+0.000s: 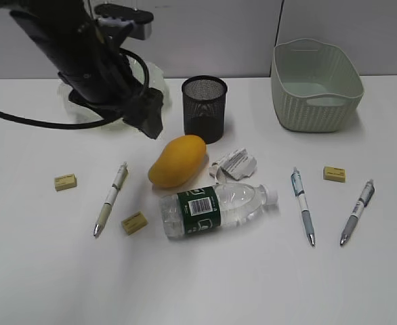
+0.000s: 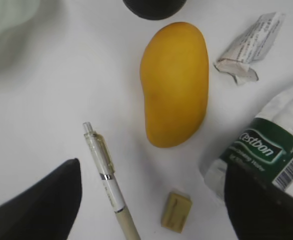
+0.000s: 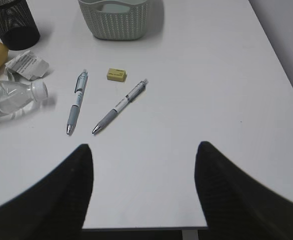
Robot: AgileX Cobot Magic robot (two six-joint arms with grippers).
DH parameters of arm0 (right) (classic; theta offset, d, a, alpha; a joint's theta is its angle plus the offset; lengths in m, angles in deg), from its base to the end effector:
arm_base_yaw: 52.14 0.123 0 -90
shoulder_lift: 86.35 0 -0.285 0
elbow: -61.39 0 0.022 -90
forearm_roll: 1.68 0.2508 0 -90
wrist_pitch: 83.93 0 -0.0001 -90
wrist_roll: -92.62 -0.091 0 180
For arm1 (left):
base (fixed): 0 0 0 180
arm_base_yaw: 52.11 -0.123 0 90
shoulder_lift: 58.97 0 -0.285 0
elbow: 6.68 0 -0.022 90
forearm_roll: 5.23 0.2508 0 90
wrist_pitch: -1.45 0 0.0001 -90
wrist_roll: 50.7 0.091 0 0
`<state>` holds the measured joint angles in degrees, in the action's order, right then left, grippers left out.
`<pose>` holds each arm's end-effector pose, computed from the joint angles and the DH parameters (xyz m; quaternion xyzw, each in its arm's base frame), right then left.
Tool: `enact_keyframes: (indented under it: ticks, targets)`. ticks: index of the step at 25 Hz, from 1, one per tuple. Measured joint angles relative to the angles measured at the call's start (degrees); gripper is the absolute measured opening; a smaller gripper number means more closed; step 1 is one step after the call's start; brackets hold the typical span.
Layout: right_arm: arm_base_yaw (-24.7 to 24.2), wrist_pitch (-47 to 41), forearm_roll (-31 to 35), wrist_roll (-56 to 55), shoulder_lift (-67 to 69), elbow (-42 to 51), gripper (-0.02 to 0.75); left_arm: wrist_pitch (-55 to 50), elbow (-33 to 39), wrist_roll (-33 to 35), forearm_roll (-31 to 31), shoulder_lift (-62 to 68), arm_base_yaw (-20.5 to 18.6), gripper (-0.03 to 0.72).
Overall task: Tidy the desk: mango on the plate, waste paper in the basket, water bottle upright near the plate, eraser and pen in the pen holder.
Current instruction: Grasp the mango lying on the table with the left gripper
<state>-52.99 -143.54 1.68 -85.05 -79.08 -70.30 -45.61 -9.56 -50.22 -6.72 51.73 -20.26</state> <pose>-0.0060 0.0047 0.2803 -0.0119 0.8438 0.0144 0.5363 0.3259 -0.2045 0.2514 0.2654 0.9392 -0.0696 0.2063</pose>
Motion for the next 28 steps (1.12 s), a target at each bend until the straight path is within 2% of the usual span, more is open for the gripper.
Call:
enact_keyframes:
  ticks: [10, 28]
  targets:
    - [0.0, 0.0, 0.0, 0.0, 0.0, 0.0, 0.508, -1.7, -8.6, 4.1, -5.7, 12.5, 0.8, 0.693]
    - [0.0, 0.0, 0.0, 0.0, 0.0, 0.0, 0.508, 4.3, -9.7, 6.6, -8.1, 22.2, 1.1, 0.692]
